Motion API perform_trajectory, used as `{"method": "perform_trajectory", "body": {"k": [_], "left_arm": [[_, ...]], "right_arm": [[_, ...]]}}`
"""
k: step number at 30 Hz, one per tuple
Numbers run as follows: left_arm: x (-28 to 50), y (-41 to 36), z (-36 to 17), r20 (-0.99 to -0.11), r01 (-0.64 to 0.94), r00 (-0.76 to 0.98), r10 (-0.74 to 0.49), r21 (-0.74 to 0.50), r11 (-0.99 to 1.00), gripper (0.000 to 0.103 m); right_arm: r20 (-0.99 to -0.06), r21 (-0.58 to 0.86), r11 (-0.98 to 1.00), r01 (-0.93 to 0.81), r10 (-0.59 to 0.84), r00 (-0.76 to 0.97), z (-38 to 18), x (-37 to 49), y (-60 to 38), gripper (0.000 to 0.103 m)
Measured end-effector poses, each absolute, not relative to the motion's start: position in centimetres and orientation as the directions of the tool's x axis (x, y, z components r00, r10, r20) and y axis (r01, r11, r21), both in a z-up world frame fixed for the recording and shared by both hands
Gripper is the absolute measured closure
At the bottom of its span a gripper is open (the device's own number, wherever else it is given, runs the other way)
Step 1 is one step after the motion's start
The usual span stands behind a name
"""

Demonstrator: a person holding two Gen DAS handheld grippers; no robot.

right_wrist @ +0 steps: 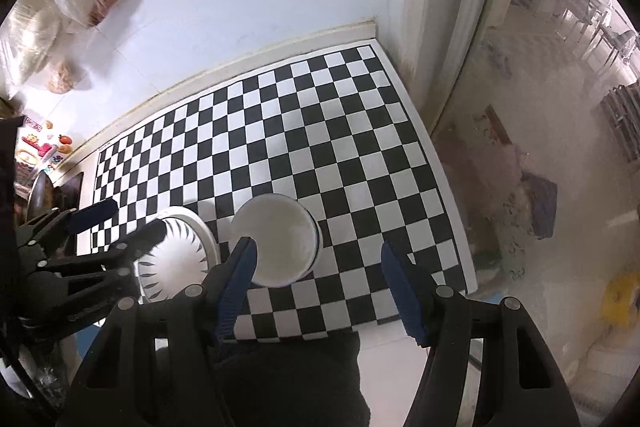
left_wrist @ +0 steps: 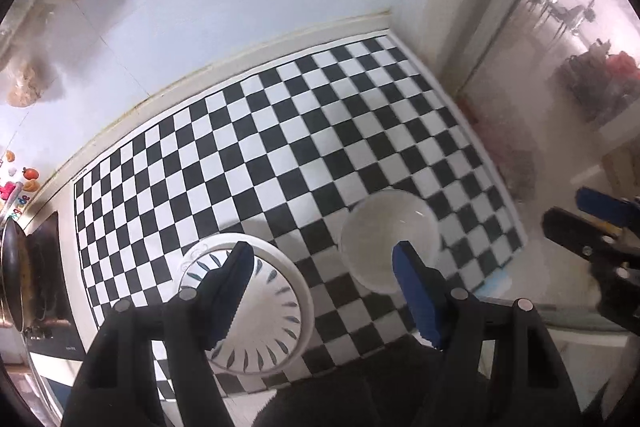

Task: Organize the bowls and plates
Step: 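Lower both grippers to the bowl stack and close on its rim, then lift the bowl stack with both grippers and carry it over the plates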

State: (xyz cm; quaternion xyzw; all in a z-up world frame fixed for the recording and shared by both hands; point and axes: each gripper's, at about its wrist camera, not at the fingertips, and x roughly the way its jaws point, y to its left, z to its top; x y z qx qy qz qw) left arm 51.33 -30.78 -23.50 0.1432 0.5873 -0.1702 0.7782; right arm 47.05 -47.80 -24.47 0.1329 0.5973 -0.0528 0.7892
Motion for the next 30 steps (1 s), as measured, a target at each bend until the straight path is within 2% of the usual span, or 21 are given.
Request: {"method": "perform_trajectory", "body": {"k": [6, 17, 22, 30], "left_arm": [[53.8, -30.6, -28.6, -0.983, 0.397, 0.178, -0.051, 0.024, 0.917, 0.033], [56.2, -31.8, -32.9, -0.994, 0.395, 0.094, -0.053, -0.011, 0.918, 0.033], [57.0, -32.8, -34.8, -0.994, 0.436, 0.032, -0.102, -0.078, 0.896, 0.033], [57.9, -33.8, -38.7, -0.992, 0.440, -0.071, -0.101, -0.122, 0.890, 0.033]], "right_arm": [[-0.971, 0.133, 0.960, 0.247, 0.077, 0.226, -29.3, 49.3, -48.1, 0.036], [-0.988, 0.154, 0.946, 0.285, 0.139, 0.071, -39.4, 51.7, -48.3, 0.036], [-0.969, 0.240, 0.925, 0.294, 0.246, 0.017, -42.9, 52.4, -48.4, 0.036], [-0.963, 0.244, 0.927, 0.283, 0.267, -0.044, -46.4, 53.0, -47.7, 0.036]]}}
